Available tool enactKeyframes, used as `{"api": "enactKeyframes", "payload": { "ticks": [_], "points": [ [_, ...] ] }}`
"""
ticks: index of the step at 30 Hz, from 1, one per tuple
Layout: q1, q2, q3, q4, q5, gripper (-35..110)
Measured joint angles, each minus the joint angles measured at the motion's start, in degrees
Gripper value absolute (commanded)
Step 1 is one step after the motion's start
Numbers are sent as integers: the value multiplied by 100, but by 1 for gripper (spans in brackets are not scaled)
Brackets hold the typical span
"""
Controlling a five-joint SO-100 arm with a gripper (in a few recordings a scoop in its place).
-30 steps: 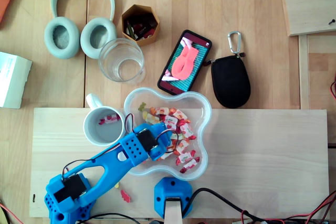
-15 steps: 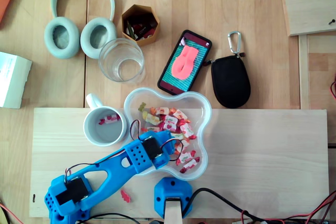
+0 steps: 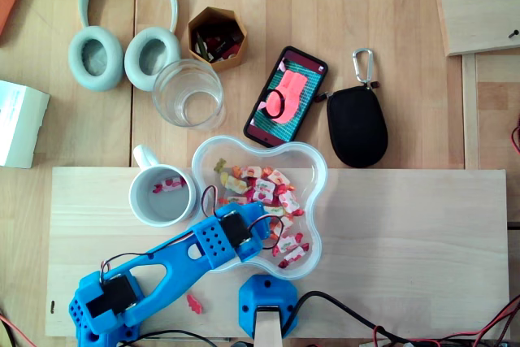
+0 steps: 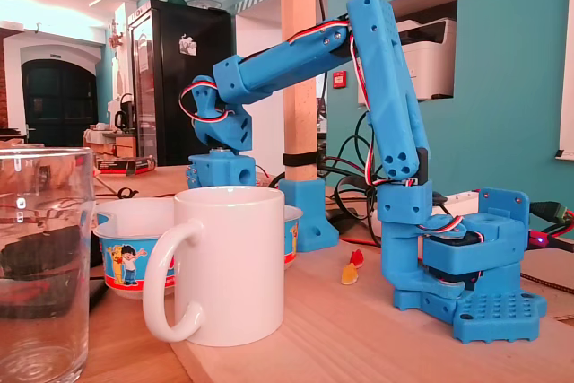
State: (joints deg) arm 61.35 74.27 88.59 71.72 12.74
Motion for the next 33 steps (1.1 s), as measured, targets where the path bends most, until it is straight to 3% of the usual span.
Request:
{"api": "enactKeyframes", "payload": {
  "ticks": [17,33],
  "points": [
    [0,0,0,-9,105,3],
    [0,0,0,-44,105,1]
  ]
}}
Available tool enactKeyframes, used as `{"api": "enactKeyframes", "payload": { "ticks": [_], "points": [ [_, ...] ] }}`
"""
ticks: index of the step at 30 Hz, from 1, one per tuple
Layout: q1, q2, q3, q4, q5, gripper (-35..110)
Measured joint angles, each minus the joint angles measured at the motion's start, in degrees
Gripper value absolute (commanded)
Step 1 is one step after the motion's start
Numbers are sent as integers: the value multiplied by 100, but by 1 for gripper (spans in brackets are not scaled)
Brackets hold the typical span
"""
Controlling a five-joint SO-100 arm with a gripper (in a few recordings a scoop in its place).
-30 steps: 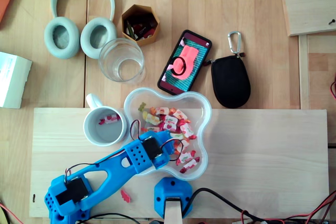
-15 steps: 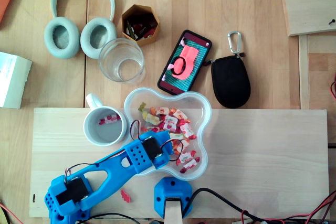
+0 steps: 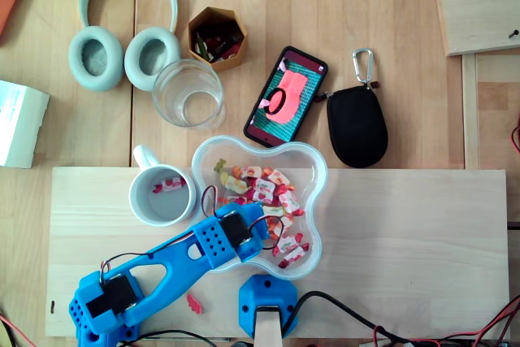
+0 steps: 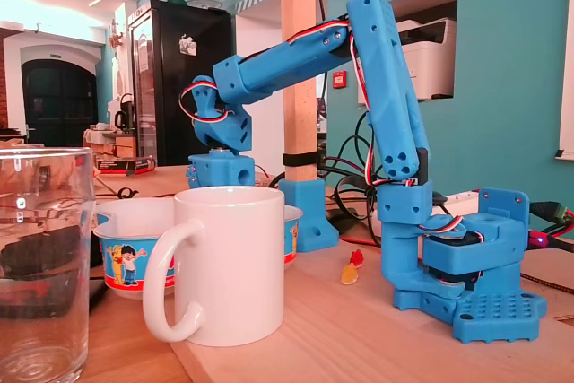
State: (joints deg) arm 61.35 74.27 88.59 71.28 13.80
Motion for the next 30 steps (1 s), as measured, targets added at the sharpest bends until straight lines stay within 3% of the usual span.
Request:
{"api": "enactKeyframes", "payload": {
  "ticks": [18,30],
  "points": [
    [-123,18,-1661,141,88,-3],
    [-1854,923,-3674,677,193,-3]
  ]
}}
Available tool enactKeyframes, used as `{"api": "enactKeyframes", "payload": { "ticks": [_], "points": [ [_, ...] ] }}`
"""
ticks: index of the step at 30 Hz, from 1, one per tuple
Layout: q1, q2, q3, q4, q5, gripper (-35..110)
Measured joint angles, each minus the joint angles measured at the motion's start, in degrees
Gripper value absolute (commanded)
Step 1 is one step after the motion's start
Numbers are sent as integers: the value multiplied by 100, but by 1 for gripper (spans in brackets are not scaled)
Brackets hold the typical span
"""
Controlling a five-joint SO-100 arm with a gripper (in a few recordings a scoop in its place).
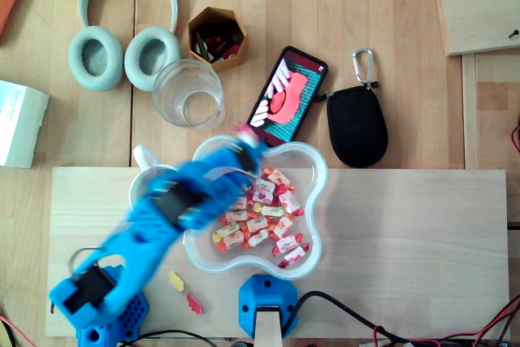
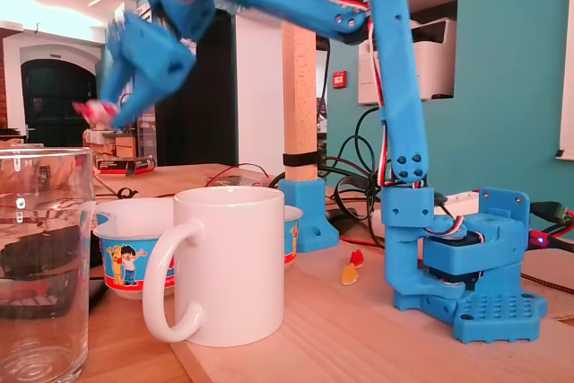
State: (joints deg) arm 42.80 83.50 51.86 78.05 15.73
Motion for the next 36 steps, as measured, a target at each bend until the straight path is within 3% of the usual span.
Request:
{"api": "enactKeyframes", "payload": {
  "ticks": [12,36],
  "points": [
    [-1863,237,-598,176,264,-3],
    [-1143,-773,-721,149,53,-3]
  ]
}}
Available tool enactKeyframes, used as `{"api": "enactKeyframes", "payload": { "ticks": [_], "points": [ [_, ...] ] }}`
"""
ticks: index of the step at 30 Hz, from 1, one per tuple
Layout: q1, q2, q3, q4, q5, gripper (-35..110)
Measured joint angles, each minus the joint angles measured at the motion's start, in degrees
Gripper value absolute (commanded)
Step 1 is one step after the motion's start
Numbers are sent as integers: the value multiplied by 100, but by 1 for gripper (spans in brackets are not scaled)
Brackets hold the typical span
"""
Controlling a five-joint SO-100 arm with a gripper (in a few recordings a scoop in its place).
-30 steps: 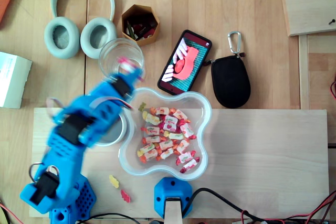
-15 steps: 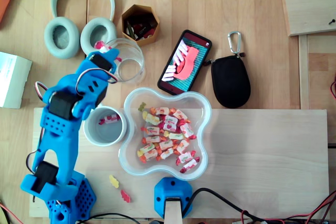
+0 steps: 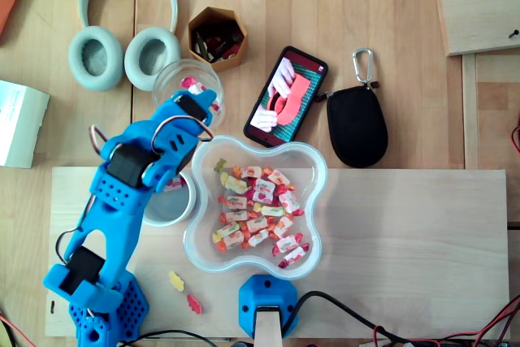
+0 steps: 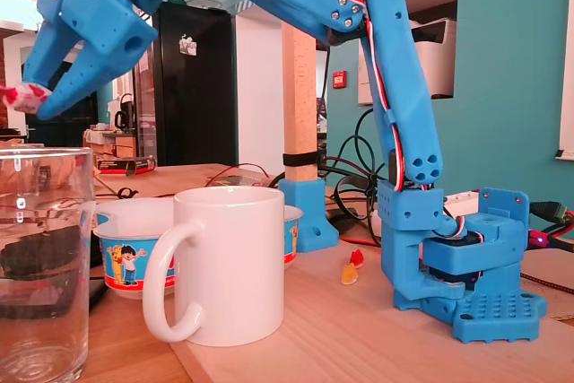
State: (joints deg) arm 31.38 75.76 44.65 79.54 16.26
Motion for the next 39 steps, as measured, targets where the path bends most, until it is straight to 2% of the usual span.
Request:
{"api": "enactKeyframes", "payload": {
  "ticks": [10,18,39],
  "points": [
    [-44,-70,0,0,44,-3],
    [-527,-70,0,0,44,-3],
    [-615,-70,18,193,-9,-3]
  ]
}}
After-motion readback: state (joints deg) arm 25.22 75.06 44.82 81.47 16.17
